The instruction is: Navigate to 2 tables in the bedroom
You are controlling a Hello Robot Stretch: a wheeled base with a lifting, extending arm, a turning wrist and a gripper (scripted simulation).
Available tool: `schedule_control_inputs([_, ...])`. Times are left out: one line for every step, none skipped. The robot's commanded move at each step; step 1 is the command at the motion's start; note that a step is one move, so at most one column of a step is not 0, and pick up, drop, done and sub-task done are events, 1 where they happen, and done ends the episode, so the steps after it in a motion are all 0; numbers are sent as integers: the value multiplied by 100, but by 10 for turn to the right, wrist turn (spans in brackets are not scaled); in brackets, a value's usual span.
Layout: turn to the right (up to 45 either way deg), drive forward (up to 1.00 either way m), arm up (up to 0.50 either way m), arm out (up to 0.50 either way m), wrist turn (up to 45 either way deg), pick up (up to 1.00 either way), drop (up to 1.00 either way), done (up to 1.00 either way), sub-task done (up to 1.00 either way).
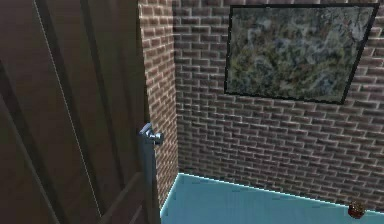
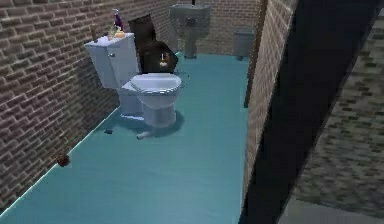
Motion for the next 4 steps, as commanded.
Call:
schedule_control_inputs([-30, 0, 0, 0, 0, 0, 0, 0, 0])
schedule_control_inputs([0, 5, 0, 0, 0, 0, 0, 0, 0])
schedule_control_inputs([450, 0, 0, 0, 0, 0, 0, 0, 0])
schedule_control_inputs([330, 0, 0, 0, 0, 0, 0, 0, 0])
